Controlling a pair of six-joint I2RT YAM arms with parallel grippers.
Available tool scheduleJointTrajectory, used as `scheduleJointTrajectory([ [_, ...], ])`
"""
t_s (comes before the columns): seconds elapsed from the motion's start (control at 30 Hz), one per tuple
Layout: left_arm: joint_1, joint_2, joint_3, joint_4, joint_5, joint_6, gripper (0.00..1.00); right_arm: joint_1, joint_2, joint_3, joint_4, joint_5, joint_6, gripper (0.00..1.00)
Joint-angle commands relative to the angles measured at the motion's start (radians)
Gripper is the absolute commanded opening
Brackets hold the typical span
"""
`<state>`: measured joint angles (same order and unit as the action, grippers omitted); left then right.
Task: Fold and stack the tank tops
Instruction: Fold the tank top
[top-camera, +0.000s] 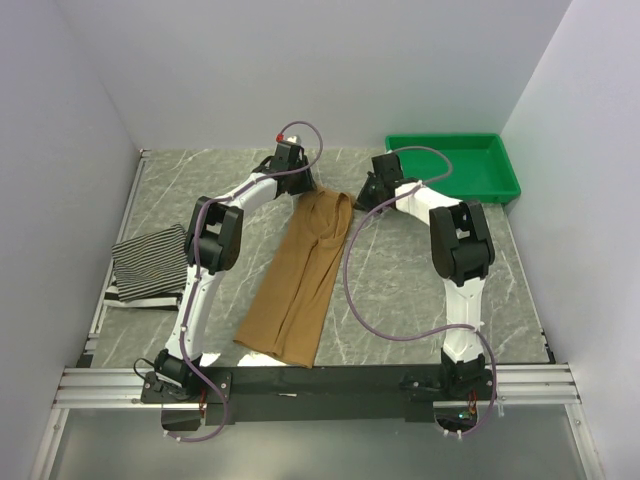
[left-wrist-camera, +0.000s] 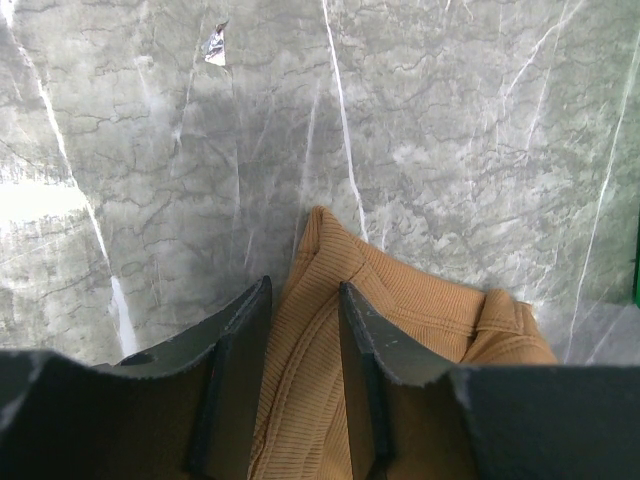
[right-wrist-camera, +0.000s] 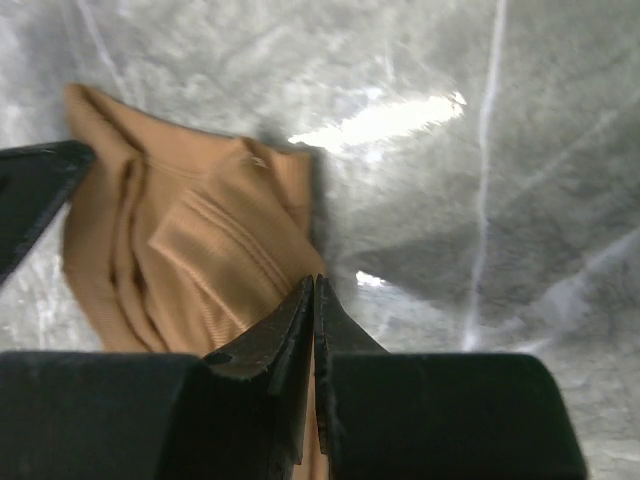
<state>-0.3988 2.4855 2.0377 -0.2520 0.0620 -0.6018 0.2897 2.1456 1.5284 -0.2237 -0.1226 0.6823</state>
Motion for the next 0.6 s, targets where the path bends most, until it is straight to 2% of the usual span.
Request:
scheduleJointTrajectory([
  [0.0,0.003,0.027,-0.004,-0.055,-0.021,0.034,0.40,0.011,-0.024,0.047,0.043,-0.003,0.005,0.10],
  [0.2,0.003,0.027,0.004,-0.053,-0.011,0.033,0.40,0.017,-0.043,0.042,0.053,-0.005,0.016,0.10],
  [0.33,0.003,0.033,0.009,-0.058,-0.007,0.033,0.40,0.022,0.005,0.099,0.027,-0.026,0.019,0.10],
  [0.57,0.005,0.039,0.007,-0.053,-0.001,0.031,0.40,0.043,-0.015,0.052,0.080,-0.018,0.034,0.11],
])
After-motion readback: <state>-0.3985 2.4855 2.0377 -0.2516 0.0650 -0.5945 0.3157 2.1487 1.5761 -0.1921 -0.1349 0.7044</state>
